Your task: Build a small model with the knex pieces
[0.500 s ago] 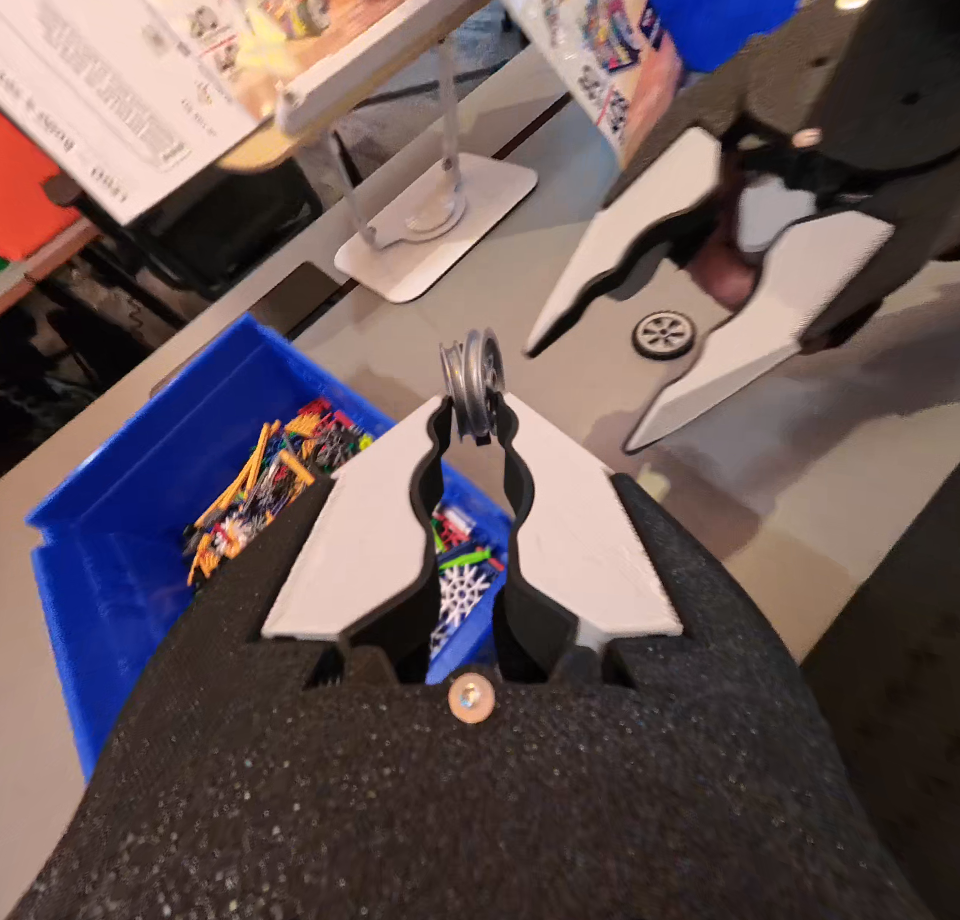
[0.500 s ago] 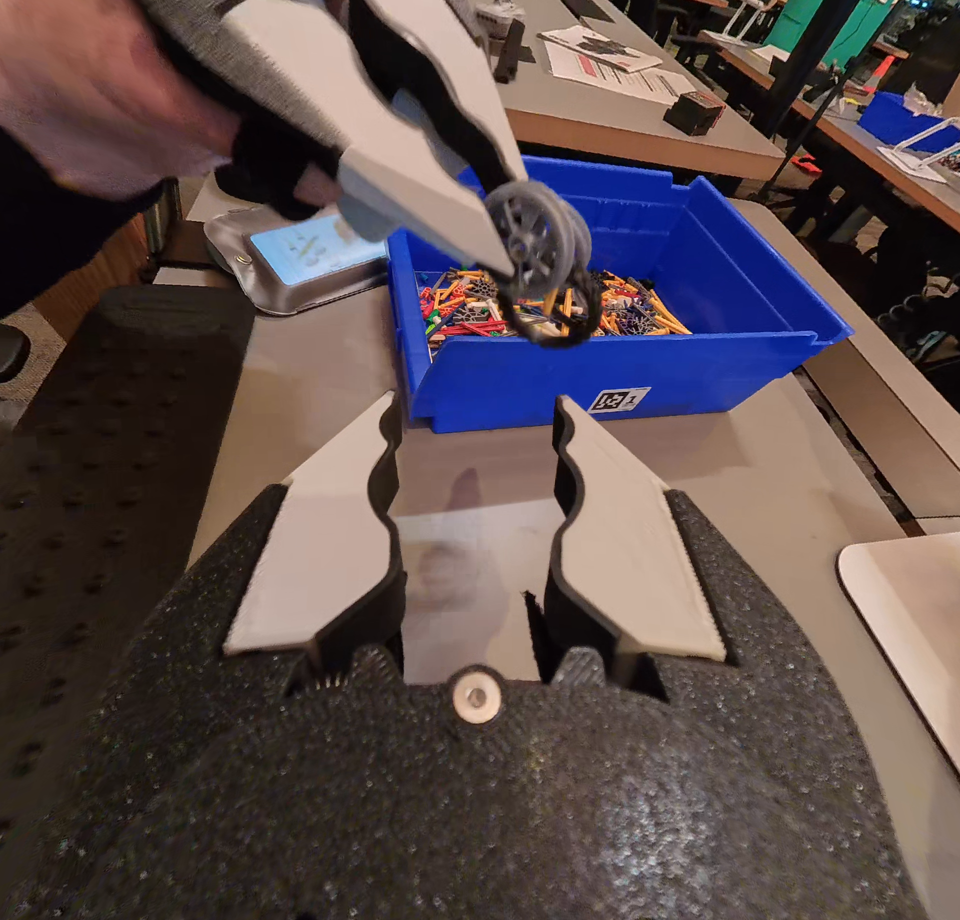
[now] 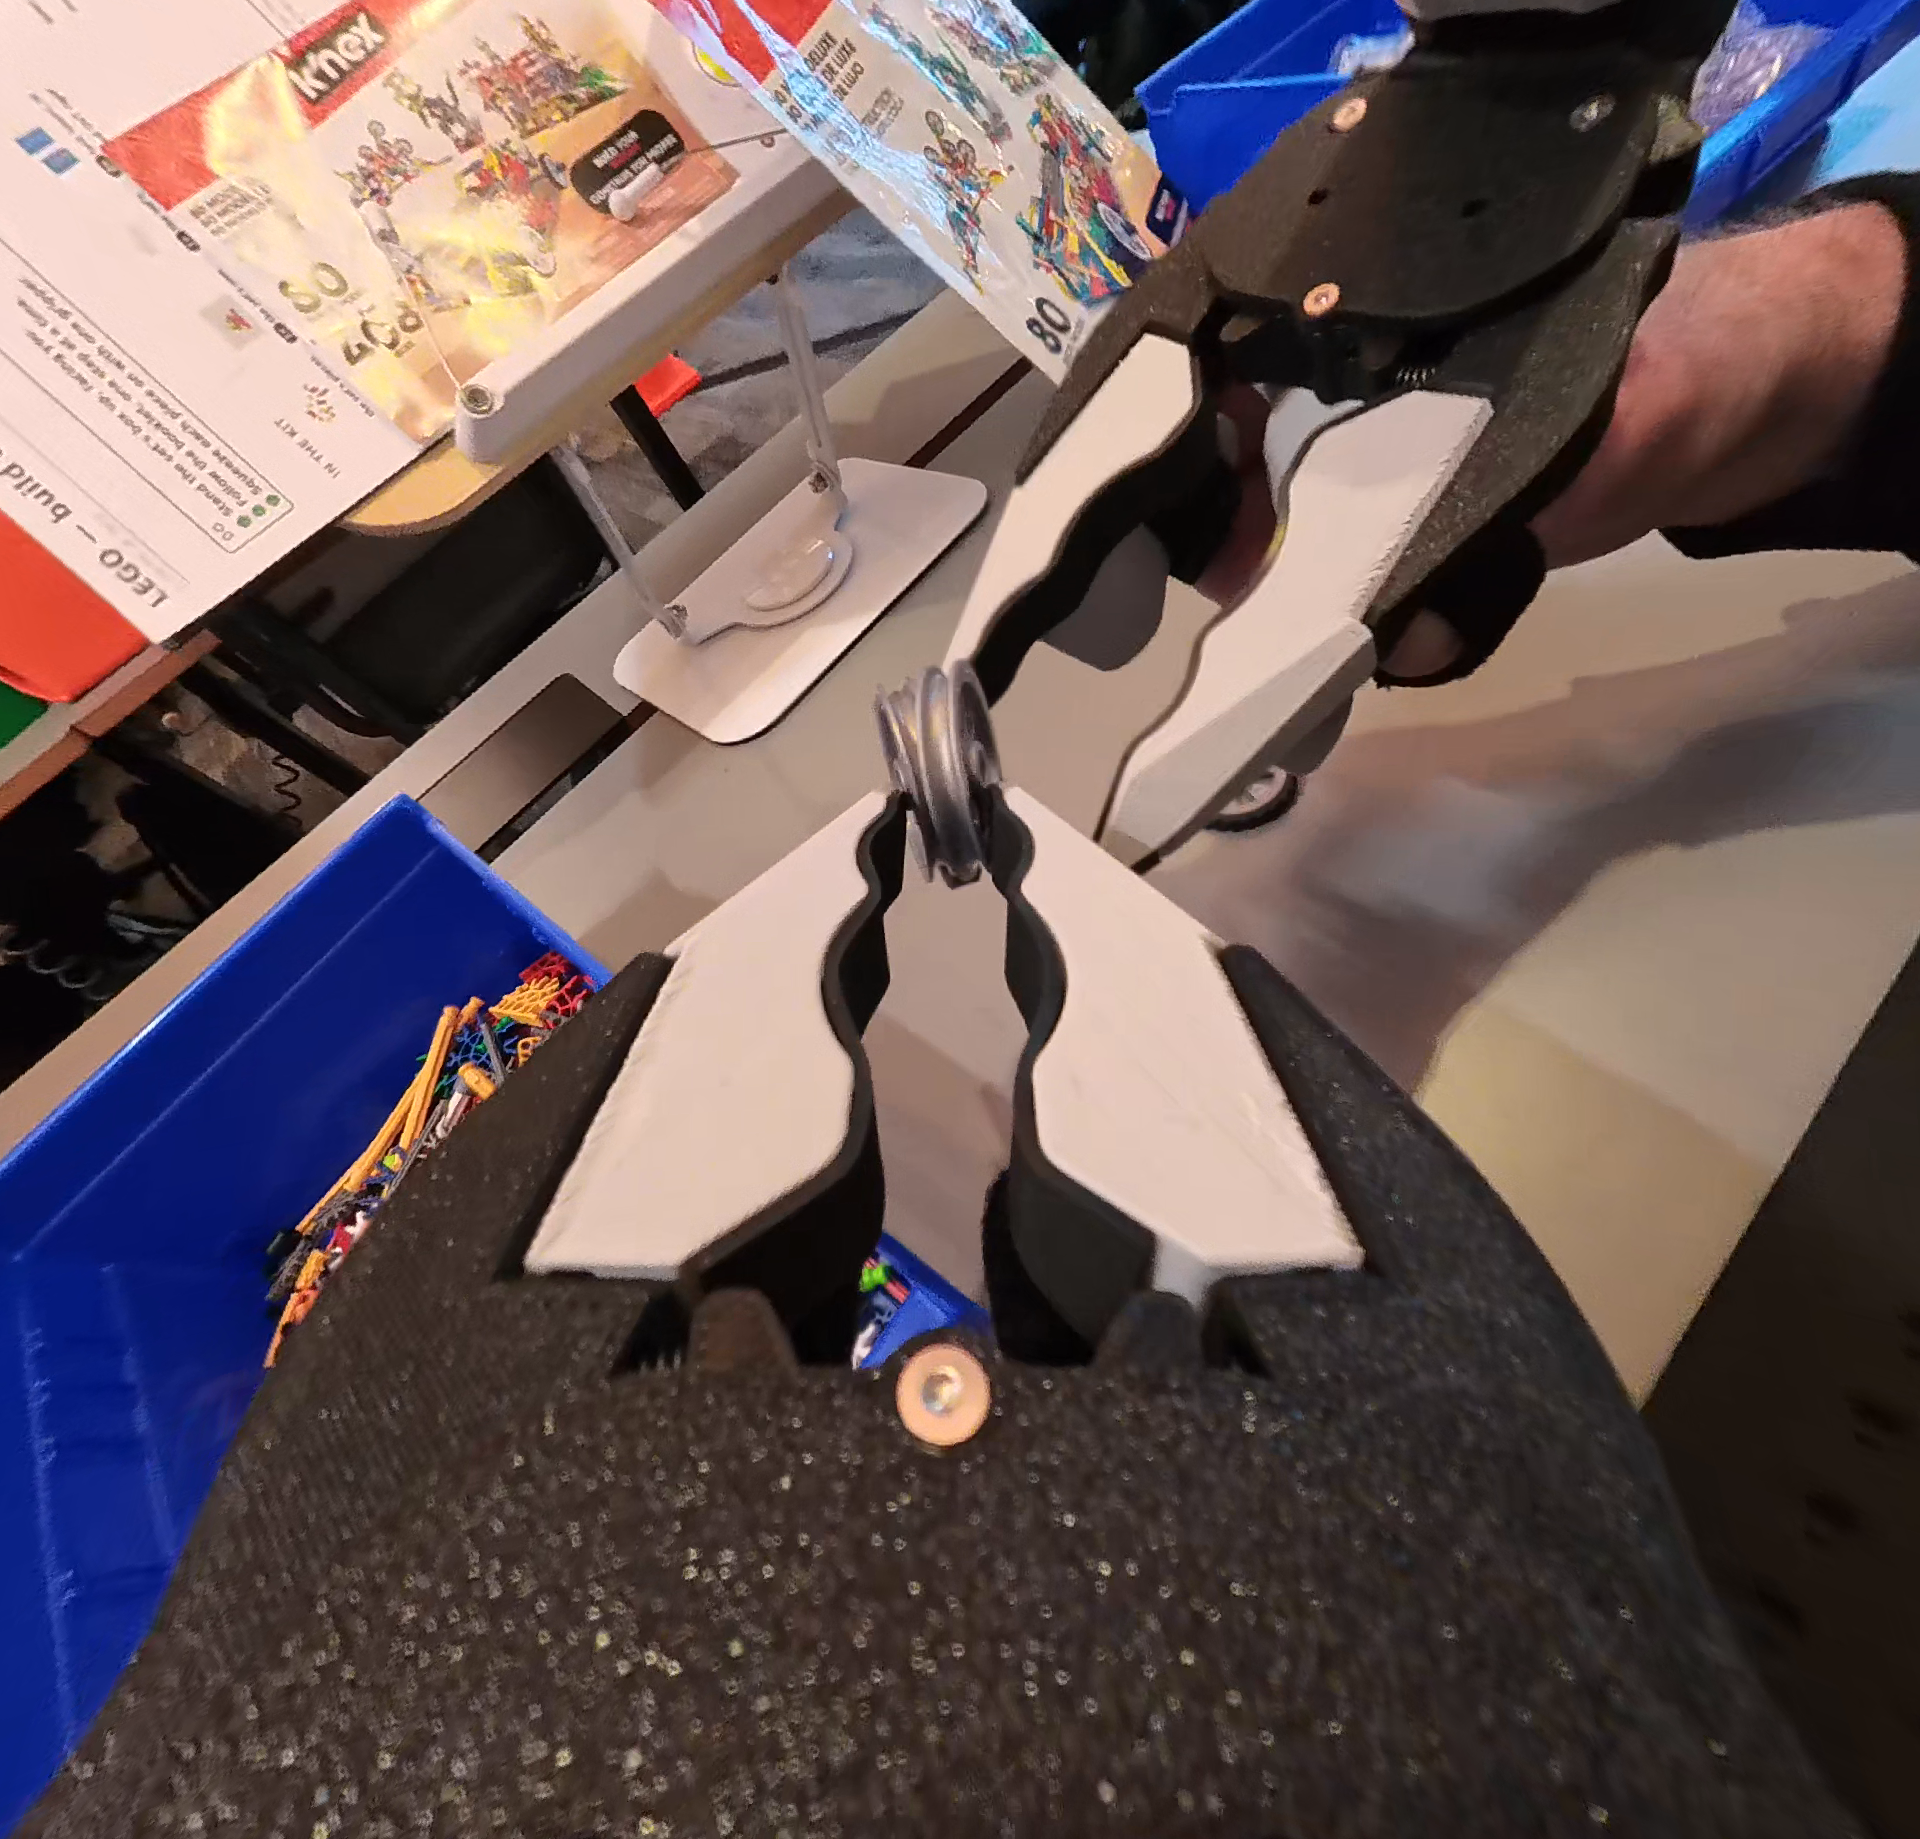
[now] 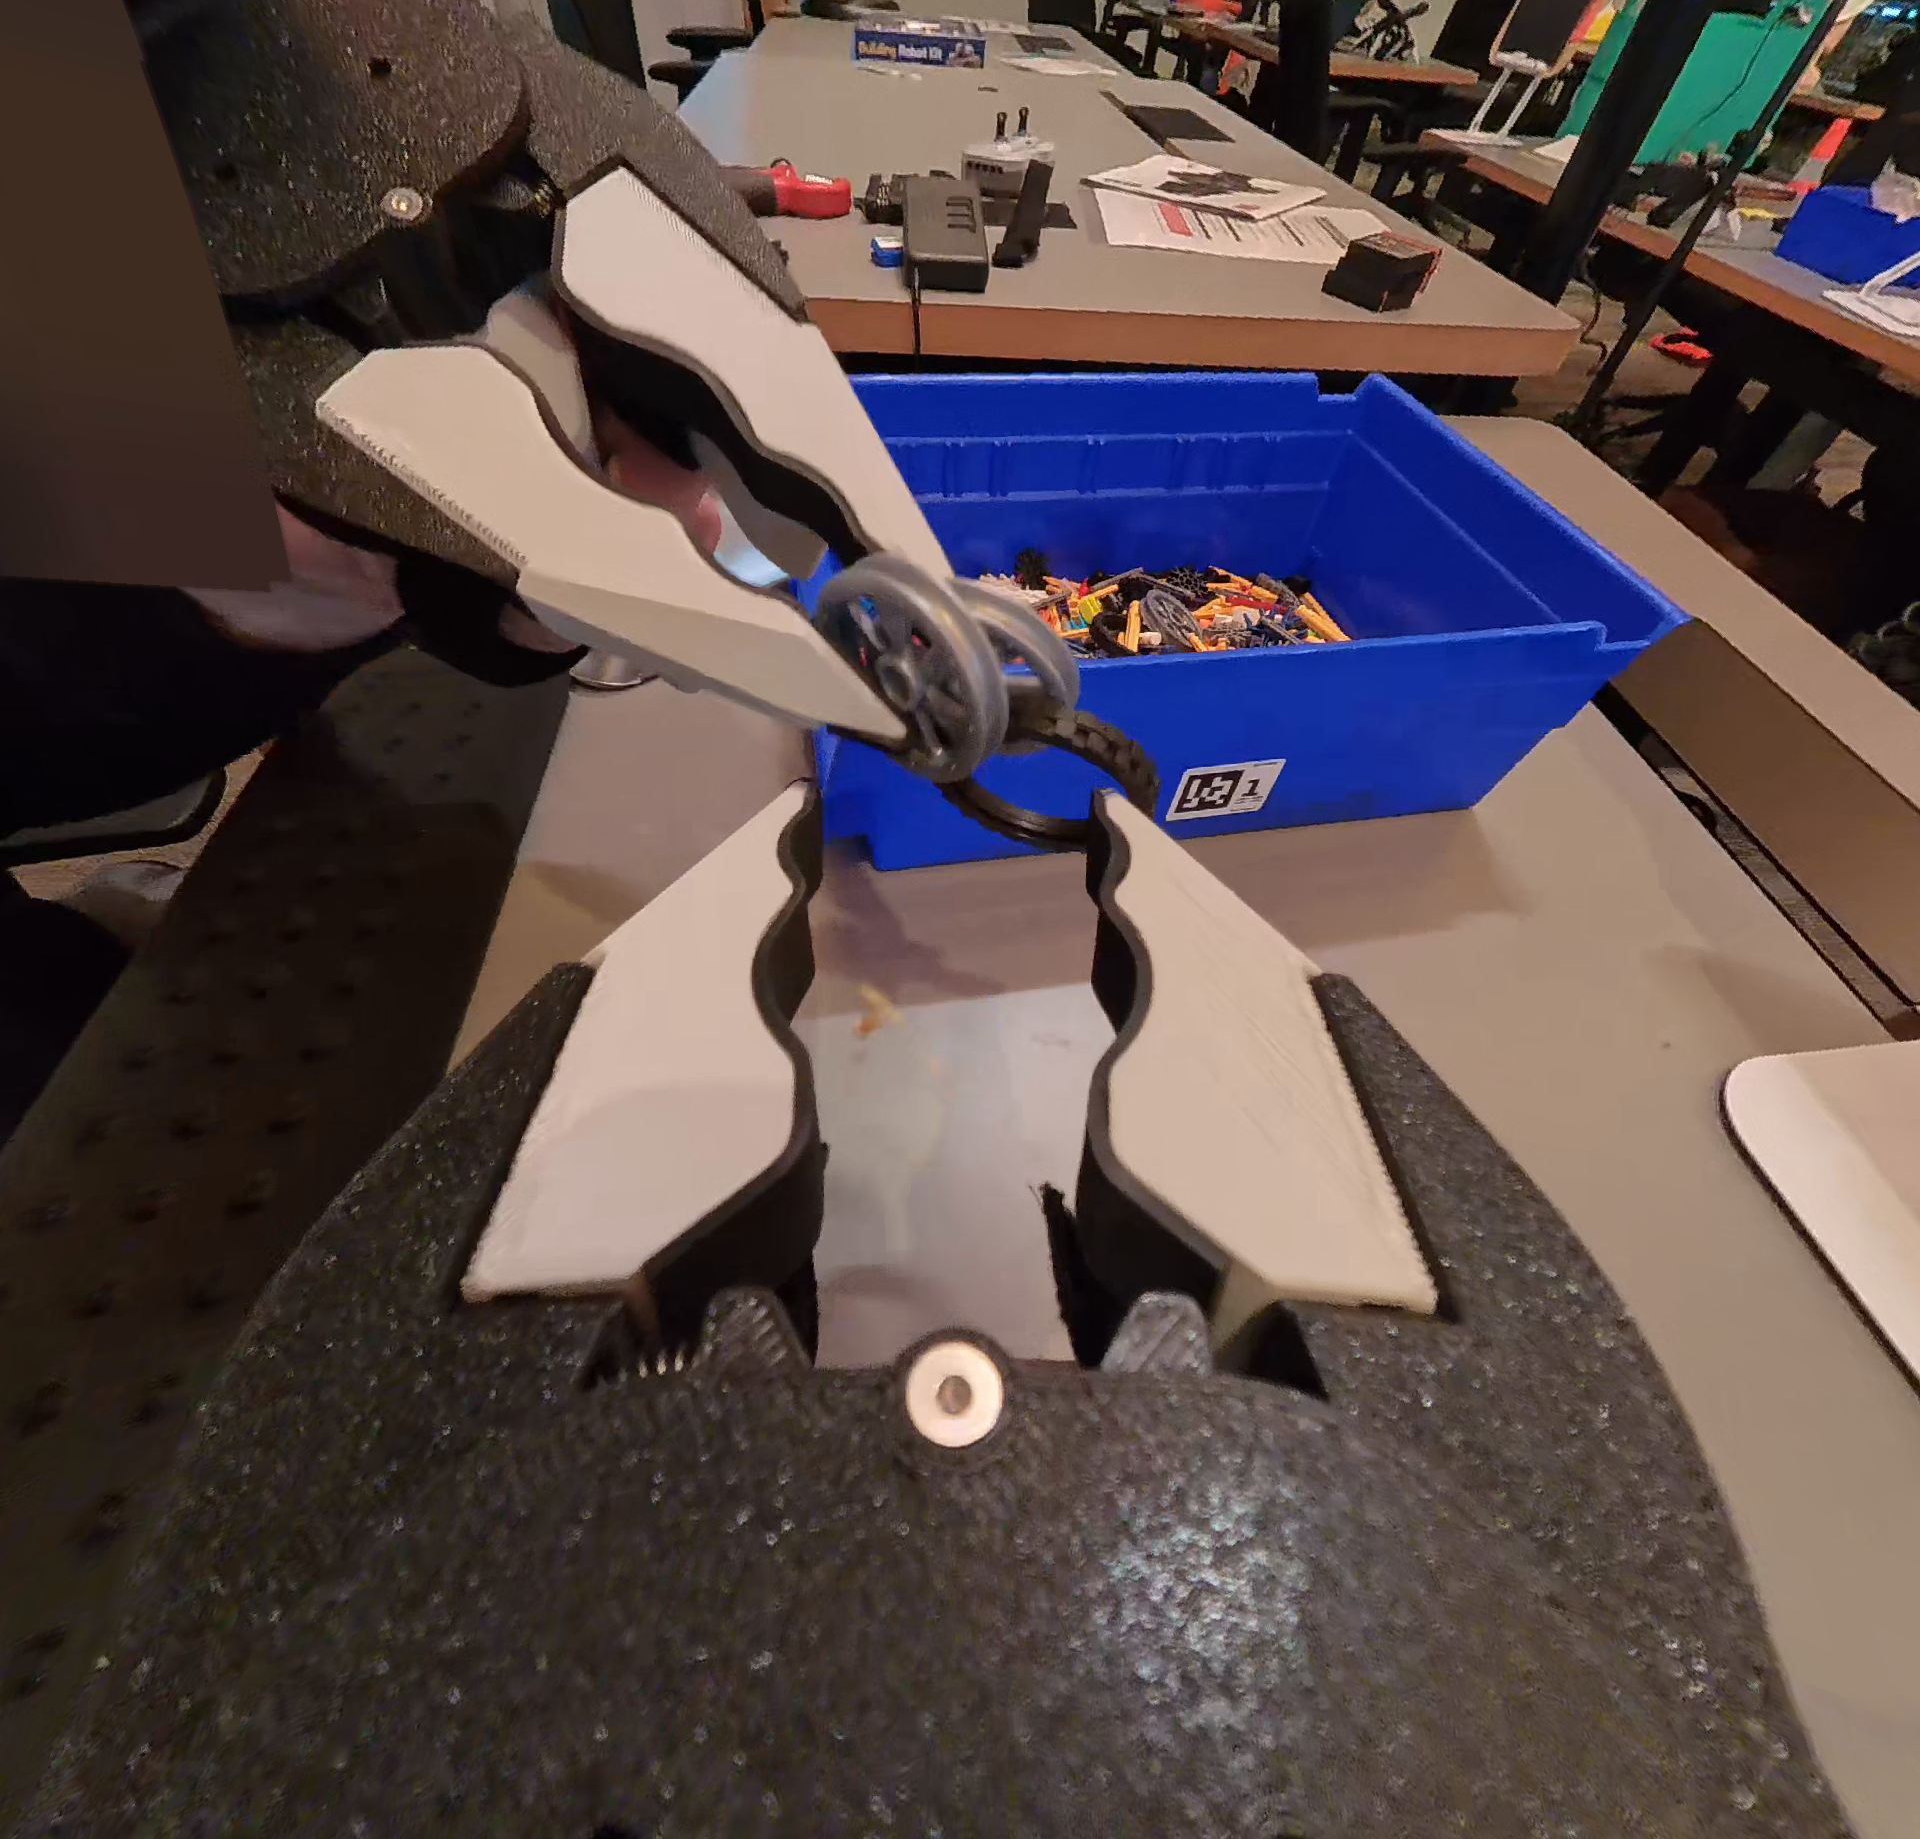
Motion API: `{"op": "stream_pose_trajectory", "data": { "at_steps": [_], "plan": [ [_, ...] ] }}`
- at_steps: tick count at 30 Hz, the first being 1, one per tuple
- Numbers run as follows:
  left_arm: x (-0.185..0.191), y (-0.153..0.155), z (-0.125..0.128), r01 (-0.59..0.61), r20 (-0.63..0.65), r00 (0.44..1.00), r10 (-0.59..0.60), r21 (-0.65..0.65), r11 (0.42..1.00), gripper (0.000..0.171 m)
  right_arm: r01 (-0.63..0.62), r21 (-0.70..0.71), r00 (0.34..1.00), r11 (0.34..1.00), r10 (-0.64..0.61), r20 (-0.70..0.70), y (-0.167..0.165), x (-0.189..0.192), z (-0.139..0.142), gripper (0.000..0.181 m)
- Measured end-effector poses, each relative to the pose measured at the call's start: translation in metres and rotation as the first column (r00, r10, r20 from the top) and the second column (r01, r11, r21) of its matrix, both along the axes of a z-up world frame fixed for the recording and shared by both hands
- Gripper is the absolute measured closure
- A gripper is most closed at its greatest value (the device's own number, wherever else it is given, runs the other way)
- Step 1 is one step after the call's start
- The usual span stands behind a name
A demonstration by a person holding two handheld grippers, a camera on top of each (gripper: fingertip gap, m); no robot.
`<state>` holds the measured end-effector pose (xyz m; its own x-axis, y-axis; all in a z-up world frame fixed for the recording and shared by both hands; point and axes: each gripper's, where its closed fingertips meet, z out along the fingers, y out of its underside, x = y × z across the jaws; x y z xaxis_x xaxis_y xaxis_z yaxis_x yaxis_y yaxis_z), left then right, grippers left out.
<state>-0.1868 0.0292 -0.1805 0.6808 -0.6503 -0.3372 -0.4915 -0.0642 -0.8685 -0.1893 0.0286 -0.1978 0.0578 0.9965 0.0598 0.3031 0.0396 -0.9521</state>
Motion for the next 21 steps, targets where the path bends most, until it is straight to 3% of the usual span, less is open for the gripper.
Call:
{"op": "stream_pose_trajectory", "data": {
  "at_steps": [9, 14, 16, 21],
  "plan": [
    [-0.036, 0.010, 0.004, -0.059, 0.020, 0.998, 0.059, 0.003, 0.998, 0.159, -0.006, 0.014, 0.999, 1.000, 0.006, 0.049, 0.000, 0.000, -0.014, 0.130],
    [-0.079, 0.012, 0.018, -0.130, 0.048, 0.990, 0.130, 0.005, 0.992, 0.159, -0.149, 0.101, 0.965, 0.984, 0.122, 0.231, -0.035, 0.002, -0.035, 0.130],
    [-0.095, 0.013, 0.019, -0.159, 0.041, 0.986, 0.159, -0.003, 0.987, 0.159, -0.221, 0.066, 0.934, 0.973, 0.192, 0.301, -0.050, 0.003, -0.052, 0.130],
    [-0.124, 0.015, -0.002, -0.196, -0.040, 0.980, 0.193, -0.153, 0.968, 0.159, -0.293, 0.016, 0.901, 0.956, 0.270, 0.340, -0.073, -0.009, -0.078, 0.130]
  ]
}}
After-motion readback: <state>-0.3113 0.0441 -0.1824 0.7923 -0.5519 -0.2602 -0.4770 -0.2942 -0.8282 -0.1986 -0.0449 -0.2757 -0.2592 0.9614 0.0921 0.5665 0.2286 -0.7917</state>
